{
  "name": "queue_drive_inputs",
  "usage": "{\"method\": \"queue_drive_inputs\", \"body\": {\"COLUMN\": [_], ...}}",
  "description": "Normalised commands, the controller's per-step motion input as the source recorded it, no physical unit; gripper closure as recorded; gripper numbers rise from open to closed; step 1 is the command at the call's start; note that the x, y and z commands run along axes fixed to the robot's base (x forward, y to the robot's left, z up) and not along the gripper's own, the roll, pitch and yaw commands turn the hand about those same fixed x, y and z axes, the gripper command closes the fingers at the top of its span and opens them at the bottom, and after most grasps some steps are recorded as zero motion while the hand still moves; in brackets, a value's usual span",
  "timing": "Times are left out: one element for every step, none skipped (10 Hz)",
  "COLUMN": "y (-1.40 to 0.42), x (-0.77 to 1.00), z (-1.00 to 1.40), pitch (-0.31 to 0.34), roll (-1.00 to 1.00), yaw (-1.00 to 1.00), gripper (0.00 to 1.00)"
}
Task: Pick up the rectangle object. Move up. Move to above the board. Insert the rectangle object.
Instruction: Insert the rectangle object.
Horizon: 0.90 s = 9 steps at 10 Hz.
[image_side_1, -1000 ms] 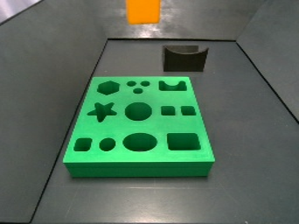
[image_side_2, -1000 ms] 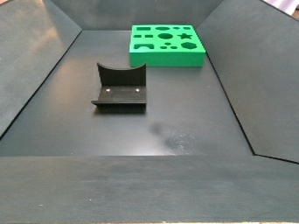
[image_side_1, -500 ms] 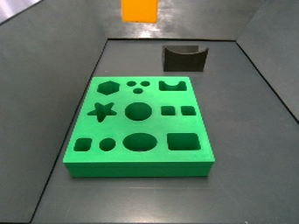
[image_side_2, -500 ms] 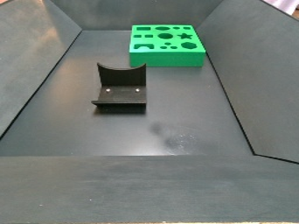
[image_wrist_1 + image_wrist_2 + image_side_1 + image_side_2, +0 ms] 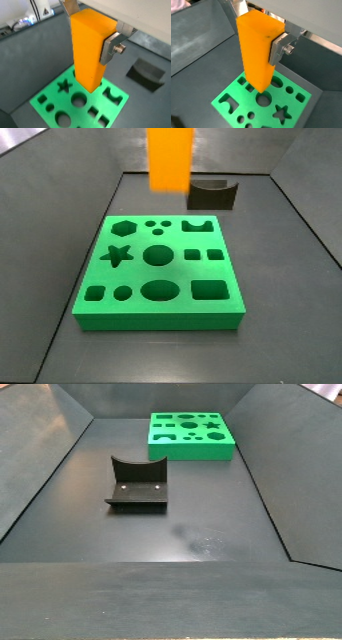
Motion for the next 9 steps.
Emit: {"method": "queue_drive_inputs", "body": {"y": [-0.44, -0.32, -0.27, -0.35, -0.37, -0.33, -0.28, -0.27, -0.29], "x": [0.24, 0.21, 0.23, 0.32, 0.33, 0.22, 0.13, 0.12, 0.16], "z": [-0.86, -0.60, -0.59, -0.55, -0.47, -0.38, -0.37, -0.34, -0.17], "pitch": [-0.143, -0.124, -0.114, -0.094, -0.104, -0.107, -0.059, -0.037, -0.010], "roll": [0.02, 0.00, 0.03, 0.00, 0.00, 0.00, 0.00, 0.01, 0.03], "yaw": [-0.06, -0.04, 0.00, -0.01, -0.01, 0.00, 0.11, 0.19, 0.17], "gripper": [1.00, 1.00, 1.00, 1.00, 1.00, 1.00, 1.00, 1.00, 1.00]}}
